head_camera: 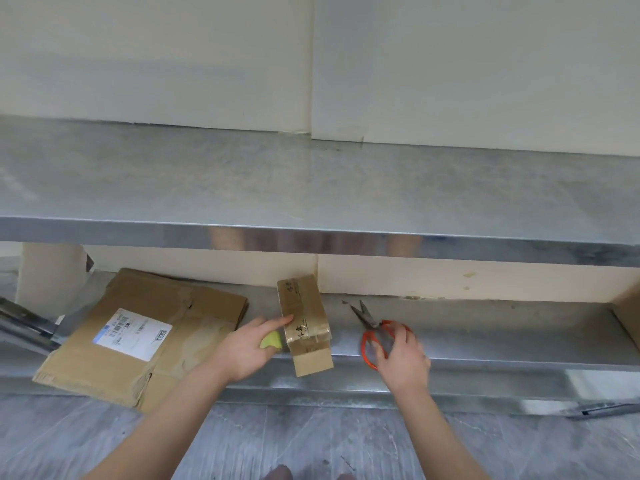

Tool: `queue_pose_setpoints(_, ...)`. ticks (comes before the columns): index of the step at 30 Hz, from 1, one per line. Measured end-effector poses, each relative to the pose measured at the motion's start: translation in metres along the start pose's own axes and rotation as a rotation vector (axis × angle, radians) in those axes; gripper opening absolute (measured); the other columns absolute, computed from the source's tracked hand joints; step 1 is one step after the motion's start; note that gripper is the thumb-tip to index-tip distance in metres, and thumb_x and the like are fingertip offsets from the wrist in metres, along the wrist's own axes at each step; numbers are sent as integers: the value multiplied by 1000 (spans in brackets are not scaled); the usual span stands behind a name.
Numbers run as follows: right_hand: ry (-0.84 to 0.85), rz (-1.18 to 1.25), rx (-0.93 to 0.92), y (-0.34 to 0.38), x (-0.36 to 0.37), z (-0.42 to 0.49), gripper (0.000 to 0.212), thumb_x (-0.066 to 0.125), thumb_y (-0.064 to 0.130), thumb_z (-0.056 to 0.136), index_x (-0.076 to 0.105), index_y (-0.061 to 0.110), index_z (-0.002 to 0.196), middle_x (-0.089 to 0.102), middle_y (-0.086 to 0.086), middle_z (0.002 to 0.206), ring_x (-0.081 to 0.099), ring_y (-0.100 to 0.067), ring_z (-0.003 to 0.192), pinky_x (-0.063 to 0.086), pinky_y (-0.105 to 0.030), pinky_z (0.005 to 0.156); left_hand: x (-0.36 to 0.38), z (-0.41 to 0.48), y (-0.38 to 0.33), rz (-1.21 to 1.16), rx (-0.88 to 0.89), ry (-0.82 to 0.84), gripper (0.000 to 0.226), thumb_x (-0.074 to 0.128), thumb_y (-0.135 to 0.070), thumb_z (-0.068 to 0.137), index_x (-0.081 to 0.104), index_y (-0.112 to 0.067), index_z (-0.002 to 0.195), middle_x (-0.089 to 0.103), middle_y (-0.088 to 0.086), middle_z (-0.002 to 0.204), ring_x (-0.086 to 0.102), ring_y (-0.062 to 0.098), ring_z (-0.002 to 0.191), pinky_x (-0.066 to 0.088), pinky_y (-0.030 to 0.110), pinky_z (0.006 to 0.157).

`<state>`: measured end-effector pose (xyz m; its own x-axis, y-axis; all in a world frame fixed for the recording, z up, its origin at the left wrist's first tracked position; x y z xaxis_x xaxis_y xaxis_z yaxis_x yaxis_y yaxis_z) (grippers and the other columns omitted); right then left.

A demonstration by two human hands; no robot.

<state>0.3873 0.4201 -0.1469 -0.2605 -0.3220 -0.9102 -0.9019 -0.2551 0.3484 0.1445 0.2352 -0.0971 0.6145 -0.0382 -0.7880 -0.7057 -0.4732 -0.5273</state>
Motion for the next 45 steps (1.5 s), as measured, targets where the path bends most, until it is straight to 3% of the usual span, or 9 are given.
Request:
queue_pose_setpoints(5, 30, -75, -136, 9, 4, -3, 57, 47, 51, 93, 33, 33, 146, 39, 9, 149, 31, -18, 138, 37, -40, 101, 1, 1, -2, -11, -19, -2, 64, 50, -26, 90, 26, -58, 141, 49, -6, 120, 51, 14, 109, 45, 35, 95)
queue_pose_setpoints(12, 92, -30, -715, 93, 8, -37, 50, 32, 48, 101, 21, 44, 150, 17, 12, 161, 16, -14, 148, 30, -40, 112, 2, 7, -8, -12, -7, 6, 65, 51, -23, 90, 29, -57, 140, 50, -6, 124, 50, 13, 111, 42, 32, 97)
queue_pose_setpoints(18, 148, -132, -571, 94, 26, -36, 58, 28, 48, 102, -2, 45, 151, -7, 16, 162, 9, -16, 150, 25, -46, 117, -9, -21, 7, -230, -34, -141, 60, 64, -29, 88, 36, -51, 136, 54, -17, 123, 50, 4, 116, 41, 25, 95)
queue_pose_setpoints(21, 163, -119, -559, 100, 29, -41, 57, 28, 52, 100, 1, 46, 151, -7, 17, 162, 2, -16, 150, 17, -51, 119, -9, -44, 15, -414, -20, -162, 53, 68, -26, 87, 42, -56, 122, 54, -18, 101, 53, -3, 100, 39, 18, 85)
queue_pose_setpoints(27, 106, -118, -615, 120, 15, -60, 55, 26, 52, 100, 1, 50, 149, -3, 14, 162, -4, -18, 150, 16, -50, 118, -15, -71, 25, -527, 15, -158, 48, 69, -17, 87, 48, -51, 114, 53, -14, 101, 53, 4, 99, 42, 23, 90)
queue_pose_setpoints(31, -26, -25, -661, 131, 0, -92, 48, 36, 44, 100, 34, 33, 147, 25, 5, 158, 12, -21, 148, 21, -44, 119, -19, -80, 30, -528, 23, -164, 45, 68, -18, 87, 49, -48, 114, 52, -22, 100, 53, 2, 100, 41, 23, 89)
queue_pose_setpoints(34, -122, 121, -665, 136, -4, -125, 34, 46, 43, 97, 60, 27, 124, 53, 8, 128, 39, -13, 128, 37, -34, 106, -22, -84, 28, -505, 52, -165, 42, 68, -19, 88, 50, -46, 114, 53, -26, 102, 52, 1, 103, 40, 23, 89)
queue_pose_setpoints(41, 286, 695, -203, 146, 25, -153, 27, 57, 49, 93, 71, 26, 87, 69, 14, 81, 60, 4, 79, 43, -11, 71, -27, -88, 8, -427, 185, -136, 35, 69, -13, 86, 55, -33, 110, 59, -22, 106, 53, 2, 107, 41, 22, 92)
queue_pose_setpoints(45, 337, 824, -79, 147, 32, -150, 19, 70, 35, 87, 75, 17, 87, 73, 6, 84, 64, -5, 80, 43, -11, 68, -23, -90, 5, -373, 220, -112, 33, 70, -13, 86, 55, -31, 109, 60, -16, 107, 52, 1, 105, 41, 21, 92)
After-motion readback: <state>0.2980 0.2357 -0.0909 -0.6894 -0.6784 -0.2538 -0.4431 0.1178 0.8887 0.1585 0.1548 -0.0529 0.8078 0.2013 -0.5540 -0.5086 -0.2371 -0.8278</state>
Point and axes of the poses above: each hand's wrist, its own z-axis towards the middle knuckle, its own x-axis out of the palm, y = z × x, the point moved 6 cm from there along z, towards the middle knuckle
